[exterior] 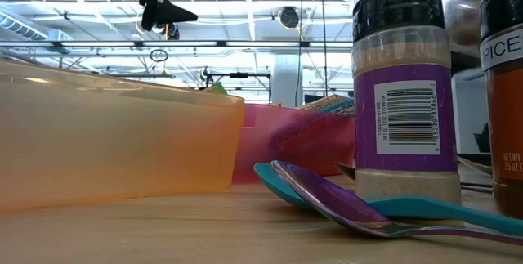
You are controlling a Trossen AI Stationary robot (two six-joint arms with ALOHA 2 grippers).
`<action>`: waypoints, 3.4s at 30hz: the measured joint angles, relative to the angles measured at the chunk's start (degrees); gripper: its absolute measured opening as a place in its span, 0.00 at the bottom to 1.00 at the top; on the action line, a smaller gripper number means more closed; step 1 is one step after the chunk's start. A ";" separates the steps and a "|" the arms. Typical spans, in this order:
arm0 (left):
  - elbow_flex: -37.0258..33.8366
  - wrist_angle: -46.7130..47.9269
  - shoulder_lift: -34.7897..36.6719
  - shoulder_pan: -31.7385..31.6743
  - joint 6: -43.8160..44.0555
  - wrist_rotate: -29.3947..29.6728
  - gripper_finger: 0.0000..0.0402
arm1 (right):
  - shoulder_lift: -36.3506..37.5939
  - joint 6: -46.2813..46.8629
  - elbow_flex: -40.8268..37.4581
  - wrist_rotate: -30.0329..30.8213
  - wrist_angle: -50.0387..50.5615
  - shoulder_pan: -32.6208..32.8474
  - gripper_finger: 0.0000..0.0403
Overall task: Pick & Place Food Item
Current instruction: Put the brown seasoning bottle into the green bin
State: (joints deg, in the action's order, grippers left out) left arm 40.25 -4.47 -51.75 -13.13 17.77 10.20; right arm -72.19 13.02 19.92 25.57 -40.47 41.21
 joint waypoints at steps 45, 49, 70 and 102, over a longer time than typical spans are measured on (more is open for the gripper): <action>42.73 37.79 -42.58 8.02 -15.75 -17.69 0.81 | 0.94 6.08 -14.58 1.63 -0.26 -27.23 0.56; 42.73 37.78 -42.58 8.02 -15.52 -17.67 0.81 | 0.97 8.26 -16.51 1.55 -0.55 -27.26 0.56; 42.69 37.36 -42.58 8.02 -14.24 -17.54 0.81 | 0.91 10.51 -16.65 -6.39 7.10 -27.26 0.61; 42.69 37.48 -42.56 8.02 -14.25 -17.58 0.81 | 1.77 2.37 -4.61 -12.26 22.99 -25.30 0.79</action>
State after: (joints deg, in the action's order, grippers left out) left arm 82.94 33.00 -94.30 -5.10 3.53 -7.38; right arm -70.41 15.40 15.31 13.31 -17.48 15.91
